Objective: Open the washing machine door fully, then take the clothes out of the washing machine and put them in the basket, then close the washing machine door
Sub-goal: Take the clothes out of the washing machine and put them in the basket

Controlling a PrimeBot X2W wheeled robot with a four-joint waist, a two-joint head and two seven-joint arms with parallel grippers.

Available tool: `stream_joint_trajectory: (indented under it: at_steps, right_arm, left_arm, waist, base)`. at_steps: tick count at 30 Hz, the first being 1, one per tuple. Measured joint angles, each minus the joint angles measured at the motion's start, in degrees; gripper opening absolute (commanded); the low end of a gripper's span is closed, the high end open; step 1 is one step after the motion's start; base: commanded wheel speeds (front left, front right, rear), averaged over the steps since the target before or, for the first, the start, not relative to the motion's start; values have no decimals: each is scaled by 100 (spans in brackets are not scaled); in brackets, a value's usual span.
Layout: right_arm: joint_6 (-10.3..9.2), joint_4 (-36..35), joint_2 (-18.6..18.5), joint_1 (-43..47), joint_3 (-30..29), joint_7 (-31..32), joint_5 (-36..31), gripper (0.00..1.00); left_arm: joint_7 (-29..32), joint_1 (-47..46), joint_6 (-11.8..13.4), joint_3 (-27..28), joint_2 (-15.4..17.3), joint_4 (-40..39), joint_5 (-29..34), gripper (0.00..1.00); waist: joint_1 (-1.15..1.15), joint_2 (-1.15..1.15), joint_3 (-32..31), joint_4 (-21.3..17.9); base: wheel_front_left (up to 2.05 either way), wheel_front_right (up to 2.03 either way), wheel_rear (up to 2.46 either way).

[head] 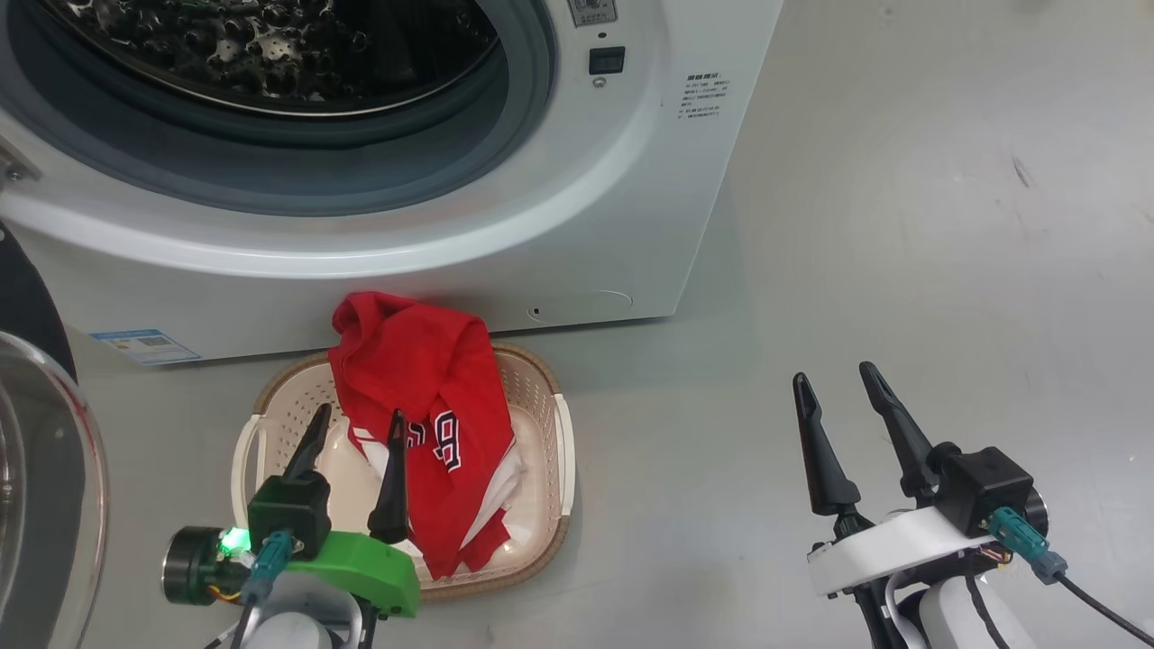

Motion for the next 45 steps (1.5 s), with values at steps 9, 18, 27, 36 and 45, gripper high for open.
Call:
stream_joint_trajectory:
  at_steps: [9, 18, 27, 36, 45]
  right_arm:
    - [0, -204, -1, -137, 33, 0, 0, 100]
    - [0, -411, -1, -451, 37, 0, -1, 100]
    - [1, -531, -3, -834, 38, 0, 81, 100]
    - [1, -531, -3, -1084, 11, -1, 165, 100]
    - [2, -517, -3, -1175, 8, -1, 269, 100]
  left_arm:
    - [393, -398, 0, 31, 2, 202, -142, 100]
    - [975, -1365, -155, 98, -4, 610, -436, 100]
    - [1526, -2252, -364, 257, 88, 1211, -586, 100]
    - [1839, -2836, -506, 558, 288, 1918, -873, 100]
    - [1942, -3250, -606, 801, 426, 2431, -1092, 100]
  waist:
    - [0, 0, 435, -100]
    - [0, 0, 1074, -246]
    - [0, 0, 1742, -449]
    - [0, 0, 2228, -659]
    - [0, 0, 2464, -817]
  base:
    - [0, 0, 0]
    - [0, 0, 0]
    - [0, 0, 0]
    - [0, 0, 0]
    - [0, 0, 0]
